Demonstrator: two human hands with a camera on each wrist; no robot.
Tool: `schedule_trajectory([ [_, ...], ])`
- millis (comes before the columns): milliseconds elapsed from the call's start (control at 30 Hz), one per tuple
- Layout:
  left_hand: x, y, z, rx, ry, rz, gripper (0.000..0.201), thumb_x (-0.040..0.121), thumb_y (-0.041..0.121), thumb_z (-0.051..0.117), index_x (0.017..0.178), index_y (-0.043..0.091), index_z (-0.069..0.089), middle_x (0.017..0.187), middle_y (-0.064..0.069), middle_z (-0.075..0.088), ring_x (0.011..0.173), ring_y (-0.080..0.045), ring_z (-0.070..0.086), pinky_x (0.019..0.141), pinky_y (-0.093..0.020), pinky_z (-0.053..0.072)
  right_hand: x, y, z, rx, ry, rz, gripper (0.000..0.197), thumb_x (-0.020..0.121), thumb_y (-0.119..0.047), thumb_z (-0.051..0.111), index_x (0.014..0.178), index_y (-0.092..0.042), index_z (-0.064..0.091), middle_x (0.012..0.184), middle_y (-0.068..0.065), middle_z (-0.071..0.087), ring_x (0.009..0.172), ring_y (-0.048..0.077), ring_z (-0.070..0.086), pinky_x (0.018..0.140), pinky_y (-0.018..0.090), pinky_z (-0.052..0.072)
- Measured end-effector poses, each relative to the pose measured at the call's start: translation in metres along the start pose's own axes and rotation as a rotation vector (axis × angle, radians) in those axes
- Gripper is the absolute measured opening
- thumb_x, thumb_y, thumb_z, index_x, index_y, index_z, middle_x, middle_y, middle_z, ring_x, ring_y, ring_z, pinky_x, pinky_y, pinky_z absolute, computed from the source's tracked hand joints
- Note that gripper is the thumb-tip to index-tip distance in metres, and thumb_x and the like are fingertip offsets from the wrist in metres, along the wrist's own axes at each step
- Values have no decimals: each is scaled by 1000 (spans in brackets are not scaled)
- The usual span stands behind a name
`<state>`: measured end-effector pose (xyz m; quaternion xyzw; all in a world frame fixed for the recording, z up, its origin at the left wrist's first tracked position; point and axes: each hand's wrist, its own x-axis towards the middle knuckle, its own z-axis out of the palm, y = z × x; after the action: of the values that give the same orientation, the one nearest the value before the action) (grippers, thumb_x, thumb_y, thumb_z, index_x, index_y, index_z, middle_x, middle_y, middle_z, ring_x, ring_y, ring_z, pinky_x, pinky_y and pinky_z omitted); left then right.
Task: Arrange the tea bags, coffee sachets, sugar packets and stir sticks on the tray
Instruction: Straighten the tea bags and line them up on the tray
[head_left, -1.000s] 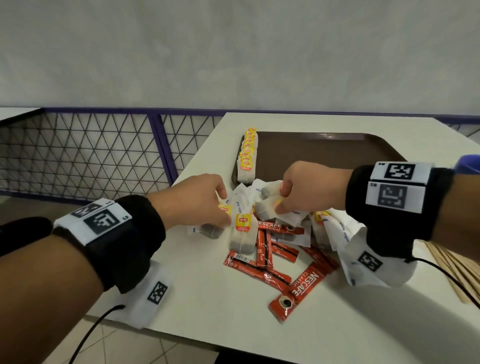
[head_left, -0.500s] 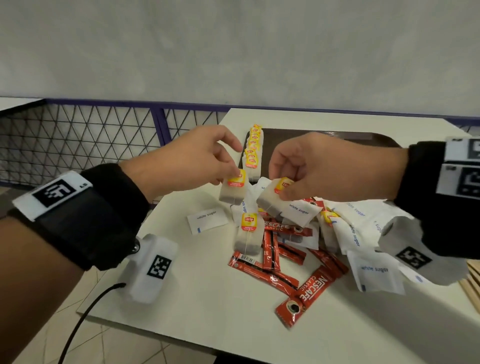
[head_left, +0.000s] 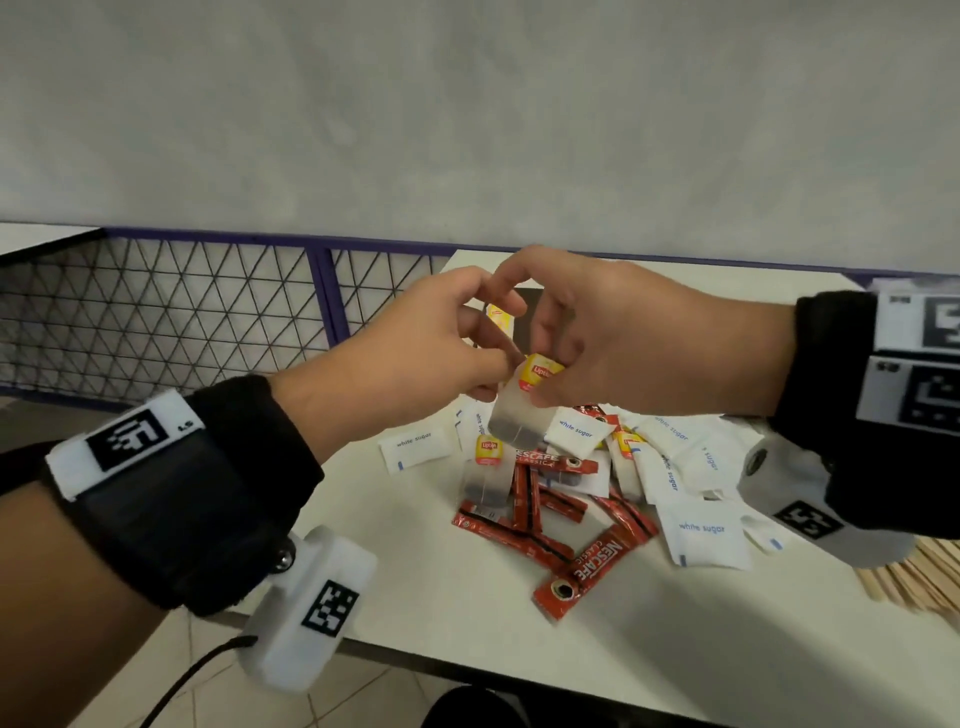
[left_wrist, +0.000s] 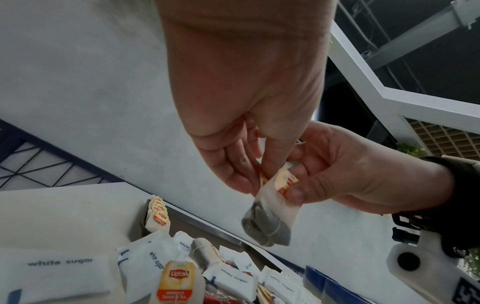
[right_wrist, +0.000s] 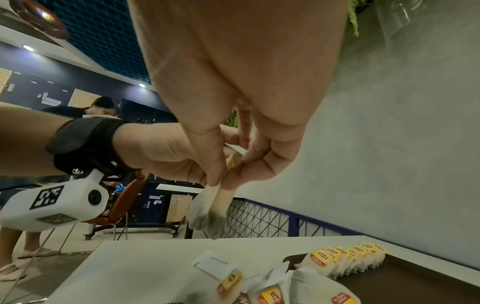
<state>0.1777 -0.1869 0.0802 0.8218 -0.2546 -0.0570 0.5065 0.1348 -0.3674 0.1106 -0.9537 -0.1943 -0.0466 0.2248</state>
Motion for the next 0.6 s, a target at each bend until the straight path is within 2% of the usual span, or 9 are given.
schedule_trajectory([
  [67,-7,5,-2,-8,-10,-5,40,86,-7,67,115,19,60,88,-8,77,83,-29,75,76,-39,64,-7,-5,-1,-38,1,-11,64,78,-23,85,125,-38,43,92,-10,62,75,16,68,63,41,59],
  [200,-18,15,-4,-50,-23,-19,38,88,-5,68,116,18,59,88,-8,78,85,-35,74,80,-42,63,-13,-16,-5,-58,-17,-27,64,80,-22,84,127,-36,42,90,-10,66,69,8,65,58,28,56],
  [300,-26,21,-4,-127,-20,-37,30,92,12,71,119,16,58,92,-12,78,85,-33,76,85,-47,62,-13,-22,-10,-76,-30,-30,64,80,-20,85,128,-33,45,83,-7,67,62,5,59,53,16,46],
  [367,-30,25,-3,-159,-26,-48,36,90,21,73,121,16,57,94,-14,78,88,-33,76,86,-45,62,-13,-24,-11,-94,-33,-30,63,80,-19,85,128,-31,47,81,-8,66,63,5,59,52,13,43],
  [467,-32,26,-4,-140,-35,-32,46,81,11,80,120,18,57,93,-14,78,91,-34,75,82,-38,62,-12,-25,-11,-72,-42,-23,61,80,-18,85,127,-29,48,83,-6,69,66,8,63,56,16,45],
  [533,-30,24,-3,-117,-22,-29,48,80,4,80,119,18,57,89,-9,78,87,-28,76,78,-33,60,-12,-24,-10,-73,-36,-11,61,80,-21,86,127,-29,48,85,-7,69,66,7,61,56,16,43],
  [600,-28,24,-2,-113,1,-18,47,79,4,81,118,17,58,87,-8,79,84,-25,76,78,-34,60,-11,-22,-9,-58,-21,0,60,79,-24,86,126,-31,50,87,-8,68,69,8,62,57,18,44],
])
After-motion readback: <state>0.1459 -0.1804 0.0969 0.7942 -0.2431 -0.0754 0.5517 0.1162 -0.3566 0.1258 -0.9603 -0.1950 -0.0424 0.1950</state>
